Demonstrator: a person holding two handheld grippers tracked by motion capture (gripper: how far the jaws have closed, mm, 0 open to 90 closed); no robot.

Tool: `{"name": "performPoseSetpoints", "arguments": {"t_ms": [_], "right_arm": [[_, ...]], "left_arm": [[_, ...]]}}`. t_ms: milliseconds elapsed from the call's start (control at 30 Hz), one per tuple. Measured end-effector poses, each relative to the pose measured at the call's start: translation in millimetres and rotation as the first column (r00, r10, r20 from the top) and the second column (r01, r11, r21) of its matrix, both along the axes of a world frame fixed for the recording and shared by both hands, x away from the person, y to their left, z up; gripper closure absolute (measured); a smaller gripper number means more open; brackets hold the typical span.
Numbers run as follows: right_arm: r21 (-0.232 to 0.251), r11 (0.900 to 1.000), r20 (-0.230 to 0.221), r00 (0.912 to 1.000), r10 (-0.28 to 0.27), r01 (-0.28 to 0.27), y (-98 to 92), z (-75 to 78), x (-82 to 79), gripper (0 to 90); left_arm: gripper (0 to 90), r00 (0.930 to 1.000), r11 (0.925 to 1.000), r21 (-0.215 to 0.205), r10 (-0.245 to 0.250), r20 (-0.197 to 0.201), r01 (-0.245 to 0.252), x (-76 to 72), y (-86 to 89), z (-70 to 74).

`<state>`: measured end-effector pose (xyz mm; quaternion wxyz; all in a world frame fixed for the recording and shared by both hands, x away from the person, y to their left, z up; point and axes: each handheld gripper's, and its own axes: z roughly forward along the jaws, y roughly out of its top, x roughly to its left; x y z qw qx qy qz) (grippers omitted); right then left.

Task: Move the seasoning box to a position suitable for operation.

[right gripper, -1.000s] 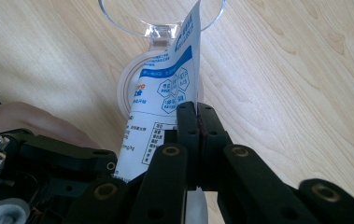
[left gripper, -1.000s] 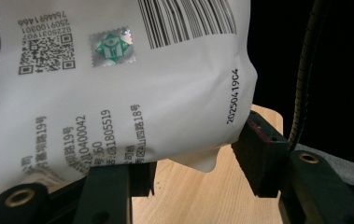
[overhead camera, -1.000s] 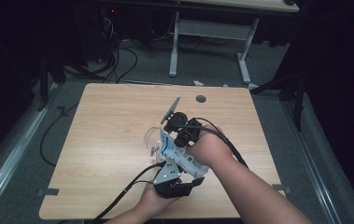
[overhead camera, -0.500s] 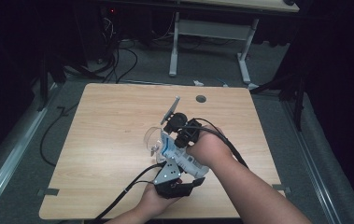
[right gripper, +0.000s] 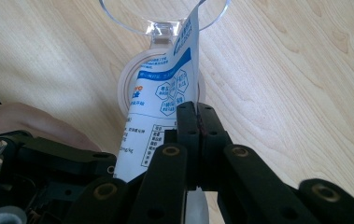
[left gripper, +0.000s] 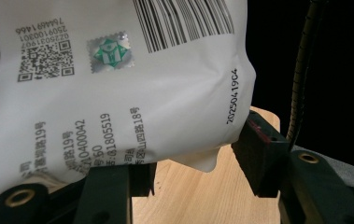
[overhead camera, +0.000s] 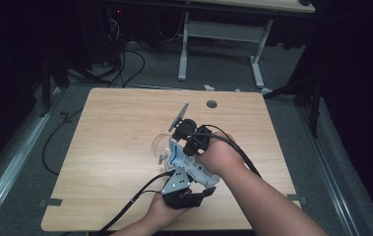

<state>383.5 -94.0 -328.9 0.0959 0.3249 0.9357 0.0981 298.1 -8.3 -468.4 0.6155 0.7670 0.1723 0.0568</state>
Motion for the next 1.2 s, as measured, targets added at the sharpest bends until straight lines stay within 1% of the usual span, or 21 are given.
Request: {"name": "performPoseSetpoints", "arguments": {"t_ms": [467, 733, 900, 1000, 1067, 1200], "right_arm": [[0.006, 1.000, 0.001, 1.0000, 0.002, -0.002, -1.4, 1.3, -0.7, 90.0], [0.007, 1.000, 0.002, 1.0000, -0.003, 0.003, -3.4, 1.8, -1.7, 90.0], [0.016, 1.000, 0.003, 1.0000, -0.002, 0.002, -4.1, 0.4, -1.8, 90.0], [0.019, 1.000, 0.005, 1.0000, 0.000, 0.000, -4.5, 0.0, -2.2, 90.0], [0.020, 1.000, 0.001, 1.0000, -0.002, 0.002, -5.5, -0.3, -3.1, 90.0], [0.023, 1.000, -0.002, 1.0000, -0.006, 0.006, -6.6, -1.5, -4.2, 90.0]], "left_arm": [[52.7, 1.0000, 1.0000, -0.009, -0.002, 0.002, 0.002, -1.3, -0.5, 0.6], [52.8, 0.9997, 0.9998, 0.016, -0.011, 0.021, 0.010, -0.8, 0.6, -0.7], [52.8, 0.9997, 0.9998, 0.019, -0.009, 0.024, 0.009, -1.1, 0.7, -1.9], [52.8, 0.9994, 0.9995, 0.030, -0.011, 0.032, 0.010, -1.2, 1.0, -2.7], [52.8, 0.9992, 0.9991, 0.040, -0.014, 0.038, 0.012, -2.1, 0.8, -3.8], [52.7, 0.9990, 0.9988, 0.046, -0.016, 0.040, 0.015, -3.1, 0.8, -4.6]]}}
